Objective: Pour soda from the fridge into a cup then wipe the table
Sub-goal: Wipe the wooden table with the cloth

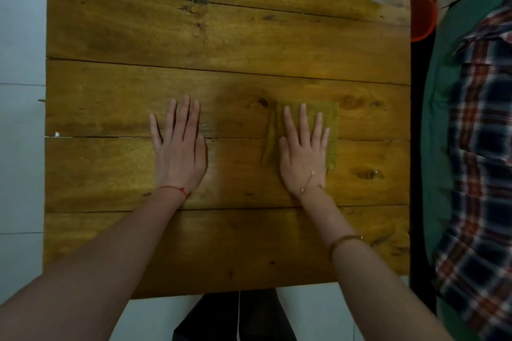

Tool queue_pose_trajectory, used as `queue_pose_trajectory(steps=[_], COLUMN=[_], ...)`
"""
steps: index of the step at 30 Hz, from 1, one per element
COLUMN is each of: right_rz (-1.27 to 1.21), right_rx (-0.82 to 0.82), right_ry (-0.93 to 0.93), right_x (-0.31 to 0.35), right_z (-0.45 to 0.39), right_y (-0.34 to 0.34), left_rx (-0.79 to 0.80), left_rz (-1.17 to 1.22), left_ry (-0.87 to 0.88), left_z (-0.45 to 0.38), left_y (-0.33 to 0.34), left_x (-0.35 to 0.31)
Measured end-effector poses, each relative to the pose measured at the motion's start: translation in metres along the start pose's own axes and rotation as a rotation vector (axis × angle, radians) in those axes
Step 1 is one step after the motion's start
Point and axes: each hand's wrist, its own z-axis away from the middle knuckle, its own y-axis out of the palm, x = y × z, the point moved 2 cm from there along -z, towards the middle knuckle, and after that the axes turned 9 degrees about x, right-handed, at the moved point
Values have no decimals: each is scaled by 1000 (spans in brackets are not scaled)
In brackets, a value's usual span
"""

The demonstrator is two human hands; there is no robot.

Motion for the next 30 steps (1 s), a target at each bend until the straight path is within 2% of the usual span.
queue_pose_trajectory(steps=[3,5,10,15,19,25,28,30], right_rz=[-20,-36,-37,-17,-18,-24,-77,-82], right_rx=[-28,-15,98,155,169,98,16,11], right_ry=[98,91,-172,-264,-197,130,255,199], right_x=[9,31,87,75,36,-38,-31,0], right_z=[-6,2,73,148,173,143,94,66], right_y=[3,12,54,84,84,57,38,34], left_rx=[-14,-38,-117,-113,-50,9,21,18], left_rz=[44,87,249,312,281,226,215,219], left_ry=[29,19,-62,-91,-51,-26,-25,-27], left_z=[3,11,61,117,139,159,163,166], left_y=[-1,-3,0,16,28,36,40,39], left_x=[2,5,-1,-13,-24,-36,-35,-33])
